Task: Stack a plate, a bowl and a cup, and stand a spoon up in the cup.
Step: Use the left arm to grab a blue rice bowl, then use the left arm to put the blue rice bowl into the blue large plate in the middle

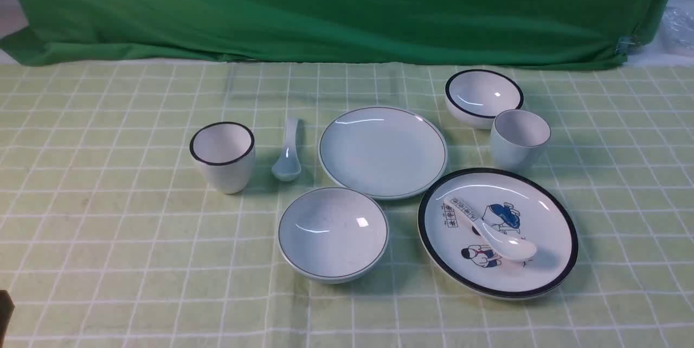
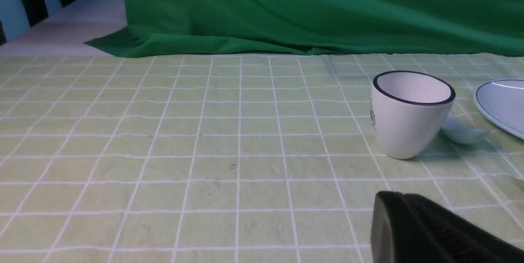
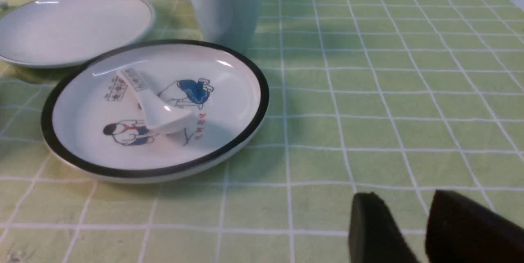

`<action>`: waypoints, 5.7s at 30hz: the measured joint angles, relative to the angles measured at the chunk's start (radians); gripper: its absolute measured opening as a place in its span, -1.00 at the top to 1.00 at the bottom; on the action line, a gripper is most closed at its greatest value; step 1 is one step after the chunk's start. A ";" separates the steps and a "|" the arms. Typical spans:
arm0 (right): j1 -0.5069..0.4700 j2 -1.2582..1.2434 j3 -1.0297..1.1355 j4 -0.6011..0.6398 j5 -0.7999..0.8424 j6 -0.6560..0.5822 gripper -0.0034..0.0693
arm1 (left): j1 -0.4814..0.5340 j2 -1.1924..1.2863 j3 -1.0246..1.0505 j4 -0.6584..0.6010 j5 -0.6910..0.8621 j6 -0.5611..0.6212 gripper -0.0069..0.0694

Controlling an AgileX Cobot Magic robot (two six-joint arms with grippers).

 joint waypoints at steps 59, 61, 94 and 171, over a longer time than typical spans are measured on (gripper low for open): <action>0.000 0.000 0.000 0.000 -0.017 0.005 0.23 | -0.626 0.975 -0.750 -0.257 0.324 0.162 0.79; 0.000 0.000 0.000 0.042 -0.067 0.082 0.23 | -0.639 0.979 -0.753 -0.258 0.315 0.162 0.78; 0.242 0.713 -0.730 0.159 0.496 -0.093 0.62 | -0.643 1.238 -1.003 -0.046 0.506 0.125 0.76; 0.243 0.740 -0.763 0.171 0.553 -0.206 0.54 | -0.721 2.306 -2.024 0.254 0.674 0.168 -0.34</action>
